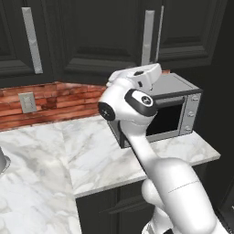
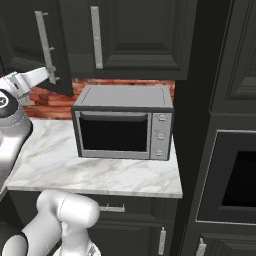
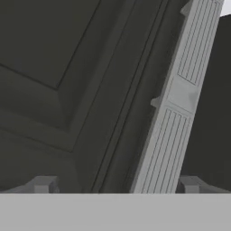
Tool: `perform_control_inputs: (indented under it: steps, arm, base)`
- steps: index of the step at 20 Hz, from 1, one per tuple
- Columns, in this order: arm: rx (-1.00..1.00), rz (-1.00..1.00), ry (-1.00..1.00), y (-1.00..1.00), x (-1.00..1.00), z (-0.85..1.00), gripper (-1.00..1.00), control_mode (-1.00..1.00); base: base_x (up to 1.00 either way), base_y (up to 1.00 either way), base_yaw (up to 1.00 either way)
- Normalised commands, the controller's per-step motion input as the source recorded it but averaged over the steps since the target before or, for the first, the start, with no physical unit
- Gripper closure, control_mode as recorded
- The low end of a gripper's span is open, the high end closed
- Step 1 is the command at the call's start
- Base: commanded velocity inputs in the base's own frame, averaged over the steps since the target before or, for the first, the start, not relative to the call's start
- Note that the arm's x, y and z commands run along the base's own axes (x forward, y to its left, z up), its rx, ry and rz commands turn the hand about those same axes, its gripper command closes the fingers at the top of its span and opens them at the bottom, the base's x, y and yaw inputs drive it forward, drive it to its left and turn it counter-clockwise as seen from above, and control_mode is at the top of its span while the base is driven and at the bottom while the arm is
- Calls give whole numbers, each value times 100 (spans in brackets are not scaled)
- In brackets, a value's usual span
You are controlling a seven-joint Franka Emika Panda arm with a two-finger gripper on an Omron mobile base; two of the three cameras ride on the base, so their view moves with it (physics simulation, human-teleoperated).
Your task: Open the cabinet. Pick the bar soap and place it next to the sink. Then close the cabinet.
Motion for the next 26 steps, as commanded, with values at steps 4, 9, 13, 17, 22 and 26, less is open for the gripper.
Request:
perform_control_inputs:
  steps: [4,9,13,17,22,26]
  arm:
    - [0,-3,0,-2,87,2,-100,-100]
    - [0,-2,0,-1,68,18,-100,-100]
    - [0,0,0,0,67,25,-100,-100]
    - [0,0,0,-4,50,16,-100,-100]
    - [0,0,0,-4,37,0,-100,-100]
    - [0,0,0,-1,52,0,-100,-100]
  base:
    - [0,0,0]
    - [0,0,0]
    - [0,0,0]
    - [0,0,0]
    - [0,0,0]
    - [0,0,0]
